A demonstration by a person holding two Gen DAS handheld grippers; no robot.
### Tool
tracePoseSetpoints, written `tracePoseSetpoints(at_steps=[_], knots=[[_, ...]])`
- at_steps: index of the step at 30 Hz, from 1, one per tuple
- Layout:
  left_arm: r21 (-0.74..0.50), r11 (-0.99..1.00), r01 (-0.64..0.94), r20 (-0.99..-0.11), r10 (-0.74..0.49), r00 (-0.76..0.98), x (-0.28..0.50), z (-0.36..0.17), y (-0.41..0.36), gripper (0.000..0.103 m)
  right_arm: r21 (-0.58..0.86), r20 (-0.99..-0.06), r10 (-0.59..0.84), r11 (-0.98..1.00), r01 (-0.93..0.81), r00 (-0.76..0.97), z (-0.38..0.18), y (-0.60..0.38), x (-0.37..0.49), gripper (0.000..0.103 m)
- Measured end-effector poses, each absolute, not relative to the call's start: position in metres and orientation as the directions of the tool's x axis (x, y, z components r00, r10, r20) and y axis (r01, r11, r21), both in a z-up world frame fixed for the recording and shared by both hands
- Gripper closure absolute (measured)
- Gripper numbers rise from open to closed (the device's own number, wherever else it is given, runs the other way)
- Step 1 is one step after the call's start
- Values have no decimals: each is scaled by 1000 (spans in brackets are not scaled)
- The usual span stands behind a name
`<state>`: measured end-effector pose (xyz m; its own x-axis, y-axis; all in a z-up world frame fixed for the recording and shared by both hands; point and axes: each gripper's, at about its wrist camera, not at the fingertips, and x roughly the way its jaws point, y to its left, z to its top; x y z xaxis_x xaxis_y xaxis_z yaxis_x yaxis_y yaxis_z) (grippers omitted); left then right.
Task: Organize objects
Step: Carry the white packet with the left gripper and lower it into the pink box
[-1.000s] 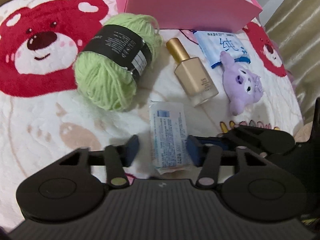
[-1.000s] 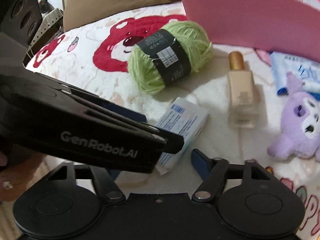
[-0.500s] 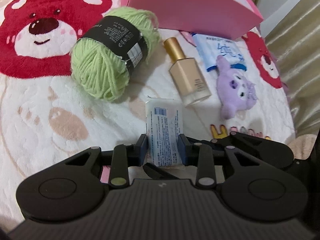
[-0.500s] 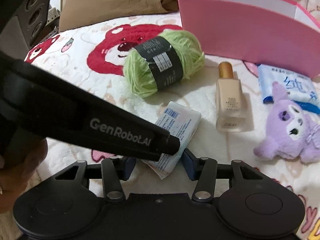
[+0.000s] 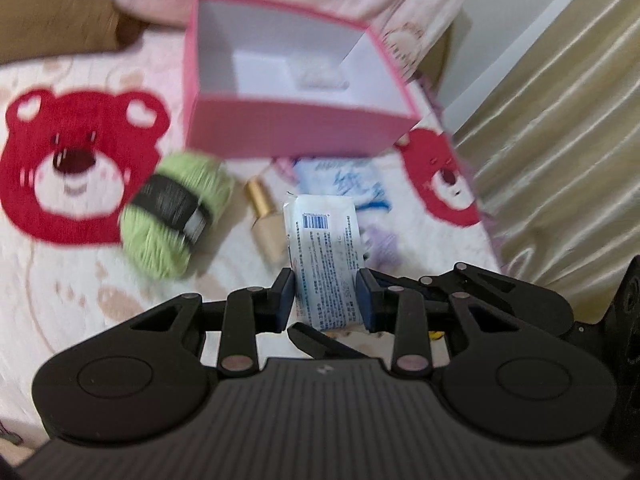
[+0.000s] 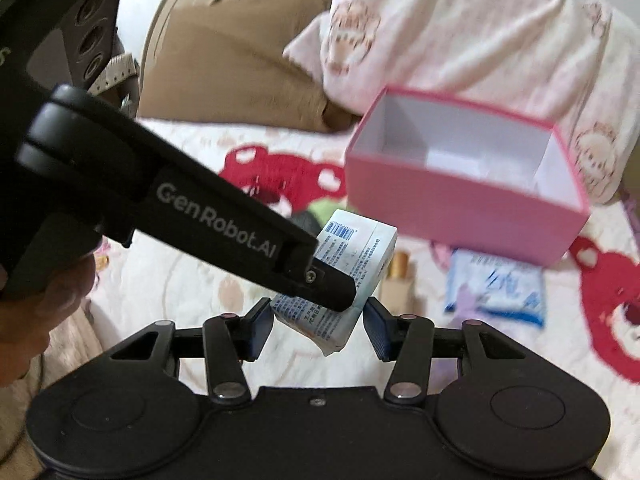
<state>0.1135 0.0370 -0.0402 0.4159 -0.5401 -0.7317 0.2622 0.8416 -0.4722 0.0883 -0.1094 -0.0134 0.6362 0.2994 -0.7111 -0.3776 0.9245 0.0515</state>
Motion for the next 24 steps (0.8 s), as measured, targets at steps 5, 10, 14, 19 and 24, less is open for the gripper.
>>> tracePoseSetpoints(at_steps=[5, 10, 14, 19, 24], knots=[[-463, 837, 291, -718, -547, 431, 133, -1, 29, 71, 52, -681, 318, 920, -390, 660, 26, -123, 104, 48], [-453, 837, 306, -719, -546, 431, 168, 27, 18, 71, 59, -672, 332, 915, -399, 662, 51, -143, 139, 48], [-463, 838, 288, -713, -545, 442, 198, 38, 9, 71, 46, -671, 328, 913, -404, 665, 53, -150, 169, 48], [-487, 843, 229, -721, -536, 440, 239, 24, -6, 71, 66, -687, 321, 921, -384, 651, 39, -161, 209, 49], [-518, 841, 159, -716, -527, 458, 281, -4, -12, 71, 83, -704, 312, 928, -363, 638, 22, -178, 254, 54]])
